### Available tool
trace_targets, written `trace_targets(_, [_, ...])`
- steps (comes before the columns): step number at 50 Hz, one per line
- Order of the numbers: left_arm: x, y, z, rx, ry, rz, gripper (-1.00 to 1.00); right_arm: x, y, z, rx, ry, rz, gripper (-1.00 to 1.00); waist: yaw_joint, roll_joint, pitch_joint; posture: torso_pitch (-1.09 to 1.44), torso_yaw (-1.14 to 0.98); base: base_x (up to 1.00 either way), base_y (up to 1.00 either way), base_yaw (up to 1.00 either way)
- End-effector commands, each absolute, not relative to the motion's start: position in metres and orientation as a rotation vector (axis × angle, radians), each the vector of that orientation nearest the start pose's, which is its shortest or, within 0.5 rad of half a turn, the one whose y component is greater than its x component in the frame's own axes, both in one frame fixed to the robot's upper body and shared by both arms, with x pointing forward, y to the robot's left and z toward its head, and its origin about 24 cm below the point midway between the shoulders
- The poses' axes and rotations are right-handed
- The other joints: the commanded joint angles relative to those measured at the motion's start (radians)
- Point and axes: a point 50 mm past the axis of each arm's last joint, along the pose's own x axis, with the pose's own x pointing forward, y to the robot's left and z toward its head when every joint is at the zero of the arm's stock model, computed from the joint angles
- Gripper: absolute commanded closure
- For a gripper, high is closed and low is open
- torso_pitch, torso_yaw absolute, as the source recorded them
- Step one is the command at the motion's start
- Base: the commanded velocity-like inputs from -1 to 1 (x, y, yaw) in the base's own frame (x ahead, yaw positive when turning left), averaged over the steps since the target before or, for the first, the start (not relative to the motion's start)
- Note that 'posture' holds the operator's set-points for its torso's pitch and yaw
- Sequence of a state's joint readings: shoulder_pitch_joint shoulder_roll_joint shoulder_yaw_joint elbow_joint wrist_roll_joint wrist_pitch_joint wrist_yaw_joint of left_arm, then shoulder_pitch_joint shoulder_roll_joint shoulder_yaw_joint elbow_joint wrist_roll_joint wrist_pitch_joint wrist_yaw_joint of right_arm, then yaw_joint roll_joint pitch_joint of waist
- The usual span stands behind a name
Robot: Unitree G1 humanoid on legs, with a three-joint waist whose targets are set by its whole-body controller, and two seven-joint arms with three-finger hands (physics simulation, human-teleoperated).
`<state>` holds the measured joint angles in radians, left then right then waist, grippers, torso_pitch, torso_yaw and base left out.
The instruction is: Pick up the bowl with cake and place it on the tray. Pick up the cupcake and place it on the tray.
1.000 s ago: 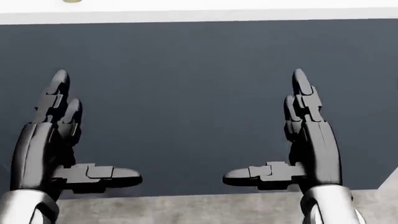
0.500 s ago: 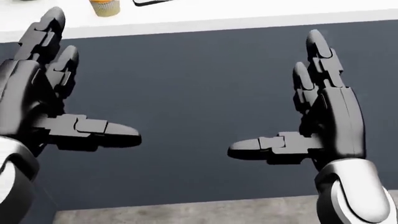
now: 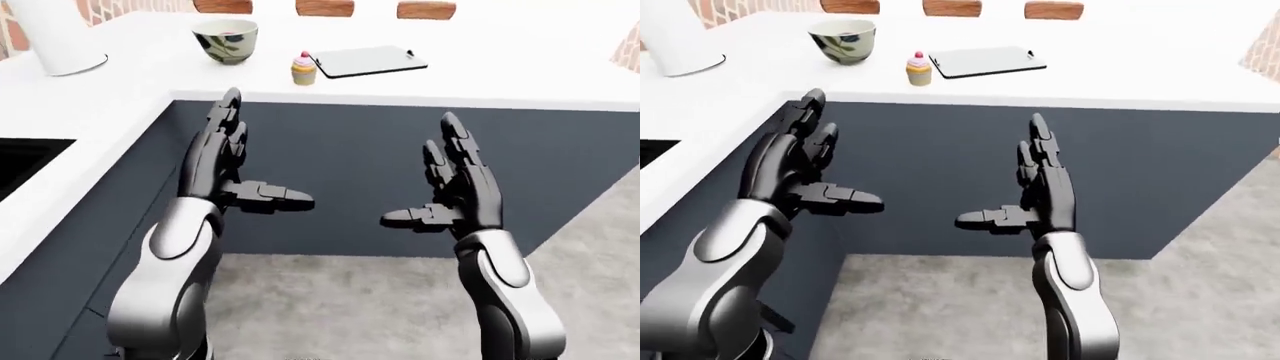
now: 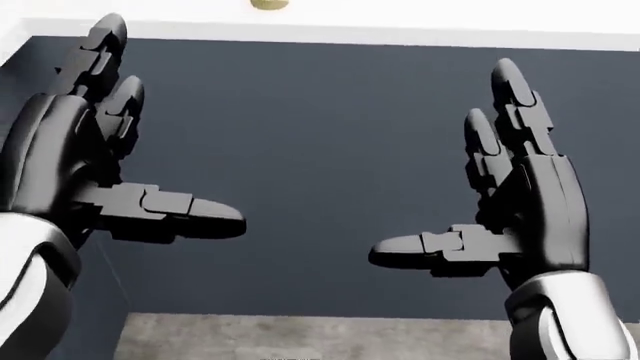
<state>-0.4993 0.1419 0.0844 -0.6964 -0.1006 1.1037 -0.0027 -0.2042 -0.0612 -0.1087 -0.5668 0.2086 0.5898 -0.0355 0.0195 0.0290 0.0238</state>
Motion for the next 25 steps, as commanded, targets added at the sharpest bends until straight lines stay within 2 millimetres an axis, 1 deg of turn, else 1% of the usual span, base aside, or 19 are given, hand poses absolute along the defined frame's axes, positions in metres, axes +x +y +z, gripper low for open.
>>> trace_targets(1, [0.264,0.143,0.234,0.084,-0.185,-0.088,-1.0,0.255,-0.157,0.184,0.119,-0.28,0.056,-1.0,0.0,0.003,-0.022,0.0,0.0,0.0,0.0,0.52])
trace_targets(5, [0.264,0.142,0.24,0.092,-0.191,-0.093,-1.0,0.255,-0.157,0.183,0.125,-0.279,0.057,-1.0,0.002,-0.012,-0.011,0.0,0.0,0.0,0.0,0.68])
trace_targets(8, [0.266,0.14,0.243,0.095,-0.196,-0.097,-1.0,0.254,-0.157,0.184,0.127,-0.28,0.056,-1.0,0.0,-0.022,-0.011,0.0,0.0,0.0,0.0,0.71])
trace_targets(11, [0.267,0.138,0.248,0.103,-0.199,-0.104,-1.0,0.255,-0.158,0.185,0.113,-0.284,0.045,-1.0,-0.002,-0.037,-0.012,0.0,0.0,0.0,0.0,0.71])
trace_targets(12, [0.267,0.137,0.25,0.105,-0.202,-0.106,-1.0,0.255,-0.16,0.184,0.113,-0.286,0.042,-1.0,-0.024,-0.041,-0.018,0.0,0.0,0.0,0.18,0.0])
trace_targets(13, [0.267,0.136,0.252,0.108,-0.204,-0.109,-1.0,0.255,-0.161,0.185,0.107,-0.293,0.037,-1.0,-0.019,-0.055,-0.005,0.0,0.0,0.0,0.0,0.0])
trace_targets(14, [0.268,0.135,0.255,0.108,-0.208,-0.112,-1.0,0.254,-0.162,0.186,0.11,-0.296,0.036,-1.0,-0.012,-0.055,0.001,0.0,0.0,0.0,0.0,0.0])
trace_targets(15, [0.269,0.134,0.256,0.11,-0.211,-0.114,-1.0,0.254,-0.162,0.185,0.109,-0.298,0.036,-1.0,-0.008,-0.064,-0.004,0.0,0.0,0.0,0.0,0.0])
trace_targets(16, [0.269,0.133,0.257,0.112,-0.213,-0.116,-1.0,0.254,-0.163,0.185,0.106,-0.299,0.035,-1.0,-0.005,-0.079,-0.008,0.0,0.0,0.0,0.0,0.0])
trace_targets(17, [0.27,0.133,0.258,0.113,-0.213,-0.118,-1.0,0.253,-0.163,0.185,0.104,-0.301,0.035,-1.0,0.006,-0.084,-0.007,0.0,0.0,0.0,0.0,0.0])
trace_targets(18, [0.27,0.132,0.259,0.115,-0.215,-0.119,-1.0,0.253,-0.163,0.185,0.104,-0.305,0.031,-1.0,-0.005,-0.063,0.0,0.0,0.0,0.0,0.0,0.0])
trace_targets(19, [0.27,0.132,0.26,0.116,-0.216,-0.119,-1.0,0.253,-0.164,0.186,0.111,-0.304,0.025,-1.0,-0.011,-0.064,-0.003,0.0,0.0,0.0,0.0,0.0])
trace_targets(20, [0.27,0.133,0.26,0.117,-0.217,-0.117,-1.0,0.252,-0.164,0.186,0.119,-0.302,0.027,-1.0,-0.008,-0.064,-0.025,0.0,0.0,0.0,0.0,0.34])
trace_targets(21, [0.272,0.134,0.26,0.113,-0.216,-0.112,-1.0,0.252,-0.164,0.187,0.124,-0.302,0.028,-1.0,0.015,-0.065,-0.021,0.0,0.0,0.0,0.0,1.0])
trace_targets(22, [0.272,0.134,0.26,0.109,-0.216,-0.109,-1.0,0.251,-0.163,0.187,0.12,-0.301,0.031,-1.0,0.006,-0.082,-0.016,0.0,0.0,0.0,0.0,1.0])
trace_targets(23, [0.272,0.134,0.259,0.108,-0.216,-0.107,-1.0,0.251,-0.163,0.187,0.117,-0.302,0.032,-1.0,0.006,-0.088,-0.02,0.0,0.0,0.0,0.0,1.0])
trace_targets(24, [0.271,0.134,0.259,0.108,-0.215,-0.108,-1.0,0.251,-0.164,0.19,0.118,-0.305,0.032,-1.0,0.007,-0.083,-0.022,0.0,0.0,0.0,0.0,1.0])
trace_targets(25, [0.271,0.134,0.258,0.108,-0.215,-0.109,-1.0,0.251,-0.164,0.19,0.117,-0.308,0.032,-1.0,0.004,-0.076,-0.018,0.0,0.0,0.0,0.0,1.0])
